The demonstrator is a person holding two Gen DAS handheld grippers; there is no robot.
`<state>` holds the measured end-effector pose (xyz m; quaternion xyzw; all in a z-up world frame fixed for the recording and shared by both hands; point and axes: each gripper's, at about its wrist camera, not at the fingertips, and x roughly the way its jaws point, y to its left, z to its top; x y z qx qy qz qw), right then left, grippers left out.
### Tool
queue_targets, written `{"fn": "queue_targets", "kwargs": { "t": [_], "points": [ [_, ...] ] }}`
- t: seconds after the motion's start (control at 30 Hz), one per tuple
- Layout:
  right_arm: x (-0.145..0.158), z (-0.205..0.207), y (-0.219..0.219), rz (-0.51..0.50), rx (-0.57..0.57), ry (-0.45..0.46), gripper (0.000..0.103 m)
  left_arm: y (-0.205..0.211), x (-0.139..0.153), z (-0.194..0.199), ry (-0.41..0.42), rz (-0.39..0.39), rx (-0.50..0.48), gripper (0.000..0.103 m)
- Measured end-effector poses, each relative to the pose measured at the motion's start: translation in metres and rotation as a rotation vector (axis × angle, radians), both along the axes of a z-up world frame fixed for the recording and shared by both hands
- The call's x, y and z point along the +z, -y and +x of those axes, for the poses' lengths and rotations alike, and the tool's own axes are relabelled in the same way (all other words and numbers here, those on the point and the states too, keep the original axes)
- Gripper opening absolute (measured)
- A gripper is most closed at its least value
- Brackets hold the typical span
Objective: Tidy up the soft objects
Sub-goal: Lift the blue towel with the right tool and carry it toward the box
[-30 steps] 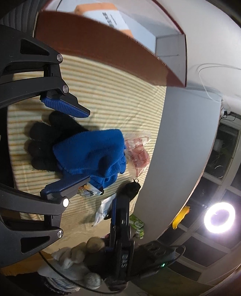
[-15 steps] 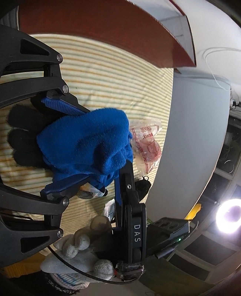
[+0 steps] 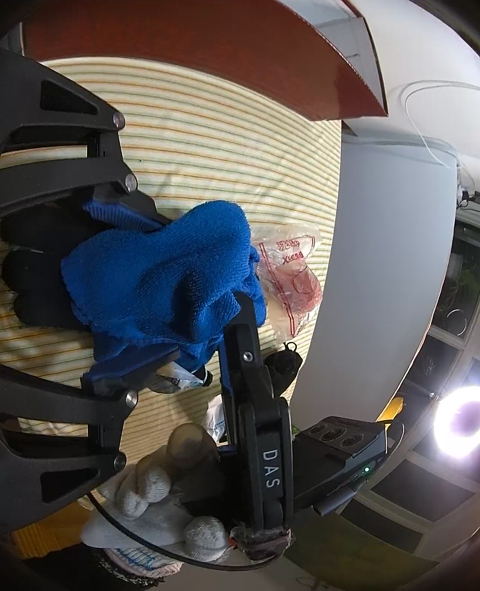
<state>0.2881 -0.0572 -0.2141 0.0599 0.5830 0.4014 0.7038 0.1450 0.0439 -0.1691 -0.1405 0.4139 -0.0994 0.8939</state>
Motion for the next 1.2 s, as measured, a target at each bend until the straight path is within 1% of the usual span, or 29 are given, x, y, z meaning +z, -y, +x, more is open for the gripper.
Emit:
{"fn": "queue_targets", "kwargs": {
  "t": [0.07,0.2,0.23,0.3,0.4,0.5,0.6,0.83,1.2],
  "points": [
    [-0.001,-0.003,-0.004,0.013,0.009,-0.009,0.064,0.001,0.000,0.003,0.003,-0.001,-0.005,0.043],
    [-0.002,-0.010,-0.013,0.029,0.038,-0.010,0.062,0.007,-0.002,0.007,0.003,0.001,-0.024,0.042],
    [-0.001,-0.012,-0.014,0.036,0.046,-0.012,0.060,0.008,-0.003,0.009,0.002,-0.002,-0.027,0.042],
    [0.000,-0.016,-0.020,0.039,0.066,-0.014,0.052,0.008,-0.006,0.012,-0.003,-0.015,-0.027,0.042],
    [-0.001,-0.018,-0.021,0.029,0.061,-0.014,0.044,0.006,-0.010,0.015,-0.007,-0.044,-0.020,0.041],
    [-0.005,-0.017,-0.019,0.042,0.051,-0.034,0.038,0.005,-0.012,0.019,-0.006,-0.055,-0.017,0.038],
    [-0.004,-0.018,-0.016,0.058,0.041,-0.044,0.034,0.005,-0.007,0.018,0.006,-0.069,-0.017,0.037],
    [0.028,-0.031,-0.007,0.079,0.052,0.016,0.033,0.006,0.021,0.008,0.060,-0.085,-0.033,0.037],
    [0.090,-0.057,0.001,0.103,0.051,0.138,0.033,0.010,0.073,-0.008,0.160,-0.055,-0.049,0.037]
  ]
}}
